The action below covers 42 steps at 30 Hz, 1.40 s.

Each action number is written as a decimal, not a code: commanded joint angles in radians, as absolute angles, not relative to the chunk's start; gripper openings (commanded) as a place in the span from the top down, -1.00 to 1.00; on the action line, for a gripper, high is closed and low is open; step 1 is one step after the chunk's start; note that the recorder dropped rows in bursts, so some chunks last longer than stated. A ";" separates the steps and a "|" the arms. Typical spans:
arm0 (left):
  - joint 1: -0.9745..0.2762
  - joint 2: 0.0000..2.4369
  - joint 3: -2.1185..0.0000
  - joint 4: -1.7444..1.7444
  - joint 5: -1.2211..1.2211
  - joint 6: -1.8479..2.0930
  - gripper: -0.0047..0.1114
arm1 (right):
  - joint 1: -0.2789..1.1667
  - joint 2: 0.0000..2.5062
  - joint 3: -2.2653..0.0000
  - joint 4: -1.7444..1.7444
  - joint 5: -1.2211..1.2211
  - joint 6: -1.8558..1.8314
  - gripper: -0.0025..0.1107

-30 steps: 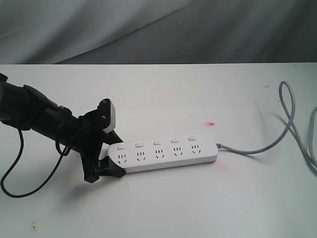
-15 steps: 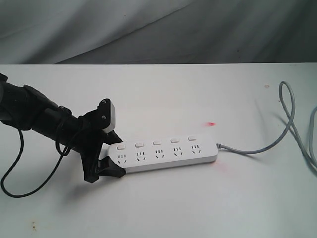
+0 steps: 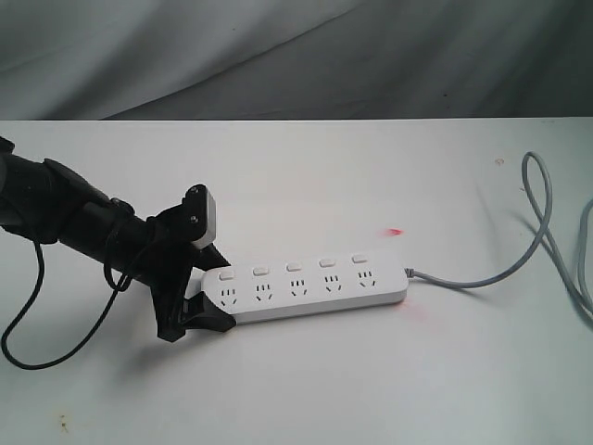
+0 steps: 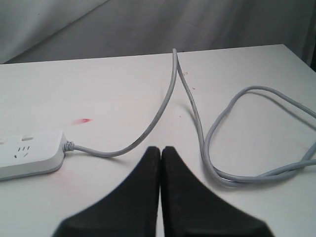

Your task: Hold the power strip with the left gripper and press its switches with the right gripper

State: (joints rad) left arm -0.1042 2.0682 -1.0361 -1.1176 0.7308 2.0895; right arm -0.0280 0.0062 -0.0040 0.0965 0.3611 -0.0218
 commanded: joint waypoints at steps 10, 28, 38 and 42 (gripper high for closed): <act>-0.109 2.065 -1.040 -1.126 0.733 2.093 0.92 | -0.011 0.000 0.000 0.081 0.352 -0.021 0.96; -0.109 2.065 -1.040 -1.126 0.733 2.093 0.92 | -0.011 0.000 0.000 -0.086 -0.136 -0.023 0.96; -0.109 2.065 -1.040 -1.126 0.733 2.093 0.92 | -0.011 0.000 -0.015 0.118 -0.620 0.345 0.96; -0.109 2.065 -1.040 -1.126 0.733 2.093 0.92 | -0.011 0.001 -0.185 0.298 -0.246 0.237 0.96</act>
State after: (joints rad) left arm -0.1042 2.0682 -1.0361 -1.1176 0.7308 2.0895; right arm -0.0124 0.0035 -0.0851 0.2047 -0.4487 0.3185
